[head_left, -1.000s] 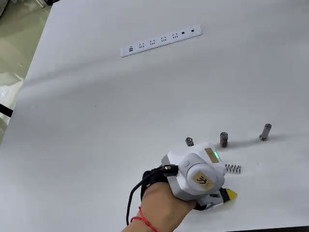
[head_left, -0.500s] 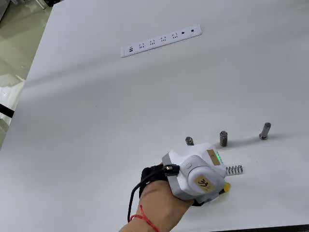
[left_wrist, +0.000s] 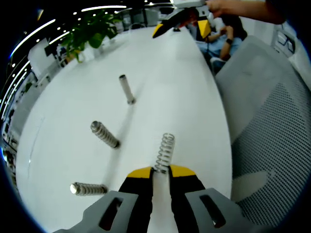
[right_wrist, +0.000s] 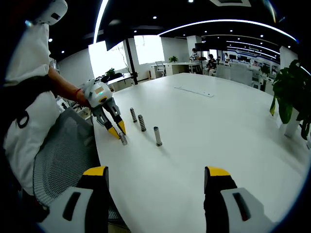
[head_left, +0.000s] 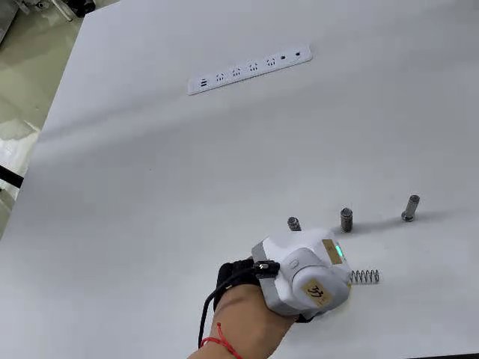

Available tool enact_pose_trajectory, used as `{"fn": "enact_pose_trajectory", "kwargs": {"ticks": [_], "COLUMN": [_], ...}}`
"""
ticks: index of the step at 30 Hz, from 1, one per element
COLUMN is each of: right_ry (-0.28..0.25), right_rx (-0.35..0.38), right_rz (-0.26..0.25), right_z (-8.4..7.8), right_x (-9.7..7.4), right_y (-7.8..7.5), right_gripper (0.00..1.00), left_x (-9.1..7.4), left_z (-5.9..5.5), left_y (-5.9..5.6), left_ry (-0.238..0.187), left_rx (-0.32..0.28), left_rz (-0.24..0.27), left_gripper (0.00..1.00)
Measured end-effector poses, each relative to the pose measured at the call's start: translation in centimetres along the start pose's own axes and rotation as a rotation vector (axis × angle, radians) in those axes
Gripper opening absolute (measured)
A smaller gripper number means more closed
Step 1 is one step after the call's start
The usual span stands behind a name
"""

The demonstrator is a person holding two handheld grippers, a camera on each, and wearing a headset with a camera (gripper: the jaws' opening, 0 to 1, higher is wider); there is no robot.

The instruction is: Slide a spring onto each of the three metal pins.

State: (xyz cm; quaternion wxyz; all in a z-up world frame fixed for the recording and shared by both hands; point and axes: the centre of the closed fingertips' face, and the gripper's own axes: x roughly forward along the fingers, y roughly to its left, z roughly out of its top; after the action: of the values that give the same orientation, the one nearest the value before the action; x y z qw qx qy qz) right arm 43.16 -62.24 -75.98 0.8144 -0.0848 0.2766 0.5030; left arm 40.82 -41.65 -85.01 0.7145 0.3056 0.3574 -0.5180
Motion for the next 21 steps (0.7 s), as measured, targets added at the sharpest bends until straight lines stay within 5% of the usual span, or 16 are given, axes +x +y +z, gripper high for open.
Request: {"fn": "enact_pose_trajectory", "kwargs": {"ticks": [21], "right_ry": [-0.002], "right_rx": [0.002], "right_rz": [0.0], "right_z": [-0.29], "right_x": [0.42], "right_y": [0.13], "right_gripper": [0.81], "left_x": [-0.06], "left_z": [0.01], "left_y": [-0.41], "left_ry": [0.006], "left_rx": [-0.09], "left_rz": [-0.017], "left_gripper": [0.1]}}
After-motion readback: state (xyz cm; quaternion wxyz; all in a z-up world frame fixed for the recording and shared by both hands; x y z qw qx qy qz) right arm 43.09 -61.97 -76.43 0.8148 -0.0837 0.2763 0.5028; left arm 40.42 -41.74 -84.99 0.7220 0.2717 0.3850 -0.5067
